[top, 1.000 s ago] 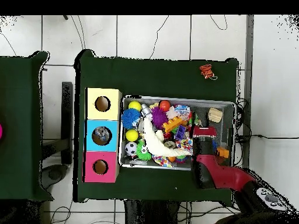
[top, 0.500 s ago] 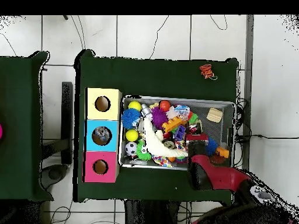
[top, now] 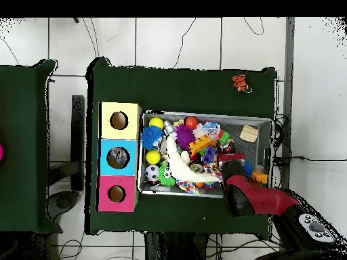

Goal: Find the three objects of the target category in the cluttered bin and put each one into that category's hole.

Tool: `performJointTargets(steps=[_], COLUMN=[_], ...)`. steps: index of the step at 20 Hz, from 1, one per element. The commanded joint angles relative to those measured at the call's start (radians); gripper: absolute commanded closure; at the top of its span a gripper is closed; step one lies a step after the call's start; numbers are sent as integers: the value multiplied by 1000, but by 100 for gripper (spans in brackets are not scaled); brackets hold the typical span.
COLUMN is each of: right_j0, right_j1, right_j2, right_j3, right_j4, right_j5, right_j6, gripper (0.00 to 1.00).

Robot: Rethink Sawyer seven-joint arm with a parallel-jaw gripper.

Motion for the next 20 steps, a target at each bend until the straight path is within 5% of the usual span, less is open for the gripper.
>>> performJointTargets(steps=[1, 9, 12, 20], right_j0=[0, -74, -94, -135], right_j1=[63, 16, 21, 32], right_j2=[71, 188, 227, 280], right_j3=[-83, -49, -58, -59], right_j4=[-70, -267, -327, -385], right_j5=[153, -26, -23, -87], right_j6=[136, 269, 307, 322], gripper=[0, 0, 0, 0])
